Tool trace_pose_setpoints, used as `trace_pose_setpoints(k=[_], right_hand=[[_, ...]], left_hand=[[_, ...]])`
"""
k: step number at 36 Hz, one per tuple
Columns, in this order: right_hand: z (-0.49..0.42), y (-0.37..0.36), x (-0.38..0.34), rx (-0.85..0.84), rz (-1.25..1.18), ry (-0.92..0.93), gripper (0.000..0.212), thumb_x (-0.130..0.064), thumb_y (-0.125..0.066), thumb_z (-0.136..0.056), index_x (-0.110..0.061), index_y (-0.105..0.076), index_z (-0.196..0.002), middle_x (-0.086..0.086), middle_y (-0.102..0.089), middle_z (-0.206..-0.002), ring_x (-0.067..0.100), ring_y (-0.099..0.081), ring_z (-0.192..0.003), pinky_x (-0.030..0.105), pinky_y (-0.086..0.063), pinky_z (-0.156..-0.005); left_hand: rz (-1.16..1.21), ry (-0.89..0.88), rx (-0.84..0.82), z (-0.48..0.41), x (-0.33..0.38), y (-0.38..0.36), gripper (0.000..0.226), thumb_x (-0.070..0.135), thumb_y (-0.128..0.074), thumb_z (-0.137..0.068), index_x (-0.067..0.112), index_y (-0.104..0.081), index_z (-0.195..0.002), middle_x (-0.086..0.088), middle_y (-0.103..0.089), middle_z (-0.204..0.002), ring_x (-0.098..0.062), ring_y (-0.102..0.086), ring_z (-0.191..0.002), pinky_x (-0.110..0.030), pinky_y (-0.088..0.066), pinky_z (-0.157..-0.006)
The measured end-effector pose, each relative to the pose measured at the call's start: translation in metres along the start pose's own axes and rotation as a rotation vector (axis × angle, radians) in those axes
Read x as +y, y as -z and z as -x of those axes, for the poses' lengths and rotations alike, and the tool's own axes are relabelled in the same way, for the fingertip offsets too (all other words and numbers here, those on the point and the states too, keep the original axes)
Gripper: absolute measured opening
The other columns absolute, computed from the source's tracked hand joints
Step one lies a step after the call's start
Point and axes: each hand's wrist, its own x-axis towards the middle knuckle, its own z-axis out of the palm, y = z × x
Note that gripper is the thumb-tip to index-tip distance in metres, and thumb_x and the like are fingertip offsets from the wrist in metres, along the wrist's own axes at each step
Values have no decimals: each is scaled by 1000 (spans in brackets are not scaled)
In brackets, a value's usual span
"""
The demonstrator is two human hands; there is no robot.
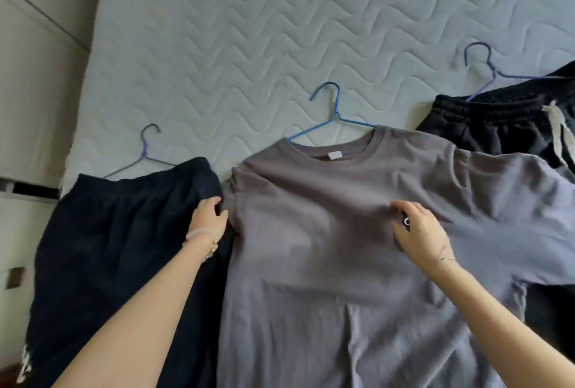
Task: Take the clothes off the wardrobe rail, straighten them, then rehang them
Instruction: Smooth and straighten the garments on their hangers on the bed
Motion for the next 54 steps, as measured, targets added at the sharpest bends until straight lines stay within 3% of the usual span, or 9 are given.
trace_pose_setpoints(k=[9, 18, 24, 28, 31, 37, 42, 46, 54], right_hand=[[2, -28, -1, -43, 389, 73, 46, -14, -65, -80, -13, -58, -125, 6, -56, -132, 33, -53, -117, 46, -39, -96], [-9, -14, -39, -16, 55, -34, 28, -12, -58, -87, -16, -64, -114, 5, -68, -110, 27, -63, -101, 33, -44, -81], [-17, -16, -96, -54, -227, 112, 29, -8, -64, -83, -14, -64, -111, 1, -68, -105, 19, -63, -99, 34, -48, -93], [-30, -21, -143, -143, -223, 421, 54, -18, -64, -76, -15, -53, -129, 1, -56, -130, 17, -48, -122, 26, -33, -106], [-45, -32, -182, -271, -217, 580, 66, -15, -59, -72, -14, -45, -136, 3, -50, -138, 17, -39, -131, 24, -24, -111], [-66, -44, -225, -430, -89, 585, 33, -18, -71, -76, -12, -63, -108, 1, -67, -98, 19, -62, -96, 17, -42, -76], [-75, -45, -229, -378, 125, 555, 30, -38, -71, -75, -21, -69, -100, -1, -69, -96, 18, -60, -97, 30, -44, -79], [-79, -40, -231, -345, 314, 662, 21, -37, -64, -82, -25, -67, -99, 1, -60, -91, 21, -53, -105, 28, -37, -77], [-89, -27, -216, -214, 330, 675, 16, -25, -53, -91, -17, -59, -103, 5, -62, -104, 27, -51, -105, 37, -40, -84]], left_hand=[[-399, -357, 162, -24, 6, 3, 44, 26, -48, -96, 17, -46, -139, -2, -46, -143, -27, -42, -131, -39, -38, -104], [-705, -304, 78, -52, 43, 10, 25, 18, -54, -90, 15, -63, -113, -5, -63, -120, -26, -40, -124, -38, -31, -100], [-289, -643, 97, -22, 70, 25, 20, 27, -42, -100, 10, -52, -96, -7, -57, -92, -27, -56, -98, -32, -39, -82], [178, -534, -204, -8, 72, 38, 10, 21, -54, -97, 11, -55, -95, 0, -54, -78, -8, -49, -69, -17, -36, -68], [355, -452, -349, -7, 74, 47, 20, 11, -54, -97, -1, -65, -108, -6, -64, -95, -12, -58, -88, -19, -43, -76], [394, -363, -563, -2, 65, 66, 40, -1, -51, -91, 13, -58, -128, 1, -65, -112, -9, -59, -104, -24, -48, -91], [460, -346, -515, -5, 46, 62, 30, 2, -67, -85, 17, -55, -108, 2, -62, -93, -4, -57, -81, -4, -46, -61], [216, -297, -700, 2, 28, 51, 31, 19, -74, -83, 16, -60, -110, 3, -64, -102, -12, -59, -96, -20, -47, -84], [147, -342, -719, 9, 20, 68, 20, 30, -76, -80, 17, -64, -71, 9, -65, -70, -9, -61, -68, -19, -46, -67]])
